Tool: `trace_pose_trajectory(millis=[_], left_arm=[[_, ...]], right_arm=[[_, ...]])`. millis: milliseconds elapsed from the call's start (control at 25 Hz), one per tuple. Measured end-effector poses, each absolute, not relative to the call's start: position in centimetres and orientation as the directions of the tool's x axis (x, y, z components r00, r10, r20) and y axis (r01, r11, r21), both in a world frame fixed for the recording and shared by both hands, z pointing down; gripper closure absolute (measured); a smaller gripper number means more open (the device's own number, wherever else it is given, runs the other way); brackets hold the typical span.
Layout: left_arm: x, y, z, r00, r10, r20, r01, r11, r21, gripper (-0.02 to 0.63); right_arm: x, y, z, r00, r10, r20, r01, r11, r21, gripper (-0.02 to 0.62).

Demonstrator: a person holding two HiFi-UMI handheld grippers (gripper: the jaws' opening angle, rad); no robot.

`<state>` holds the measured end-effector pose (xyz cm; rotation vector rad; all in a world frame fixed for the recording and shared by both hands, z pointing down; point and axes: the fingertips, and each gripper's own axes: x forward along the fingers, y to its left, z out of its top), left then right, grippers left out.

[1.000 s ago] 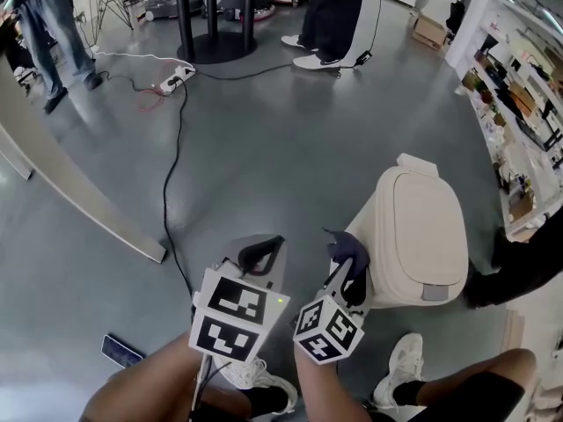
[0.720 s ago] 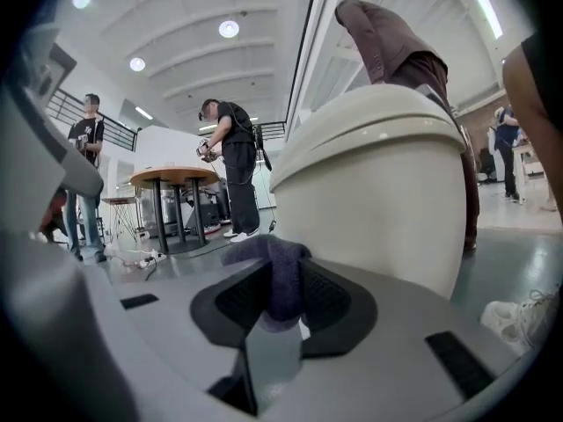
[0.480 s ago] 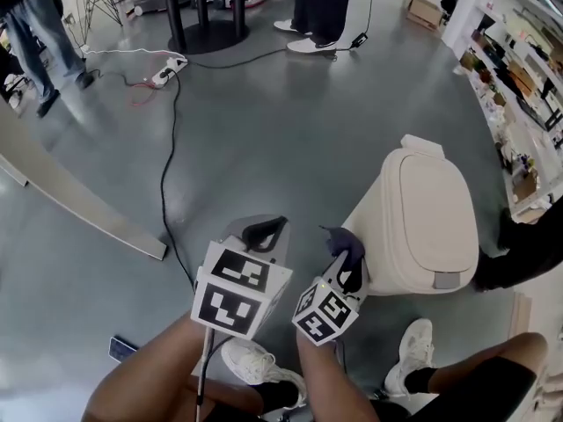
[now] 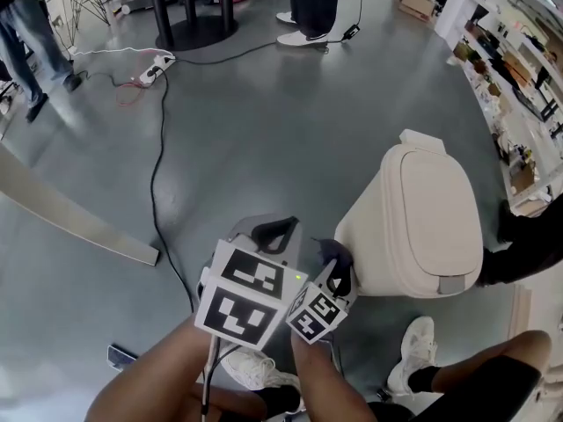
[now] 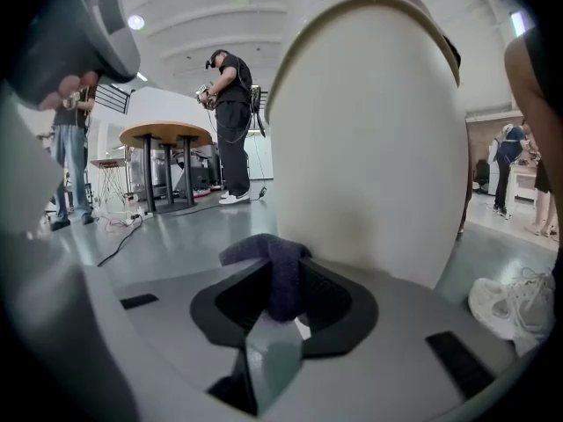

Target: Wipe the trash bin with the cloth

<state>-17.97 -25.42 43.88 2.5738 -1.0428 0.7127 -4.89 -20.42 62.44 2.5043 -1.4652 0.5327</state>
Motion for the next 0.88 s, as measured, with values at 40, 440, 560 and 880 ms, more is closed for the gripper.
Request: trace_pose_trajectory(millis=[40,440,560,880], left_arm=[[-17.8,-25.4,44.1,0.619,-0.570,0.540,-0.707,-0.704,0.066,0.606],[-18.7,-26.0,45.7,0.585,-0.578,0.569,-0.721,-0.692,0.037,0.606],[-18.7,-26.0,45.2,0.588,-0.587,0.557,-0.723,-0.689,0.037,0.606],[-20.9,-27.7,43.9,0.535,-0.658,0.530,-0.770,-0.638,-0.014,0.606]], right_arm=[[-4.9,-20.4,63.1,0.447,-0.794,0.411,-0.868,-0.496,-0.013,0.502],[-4.8,-20.6,68.1,0.445,-0.735,0.511,-0.864,-0.502,0.029,0.502],[-5.3,-20.9,66.9,0.436,-0.750,0.497,-0.866,-0.501,0.005,0.502],[-5.5,-22.6,58.0,0.445,-0.841,0.308,-0.859,-0.498,-0.118,0.502]])
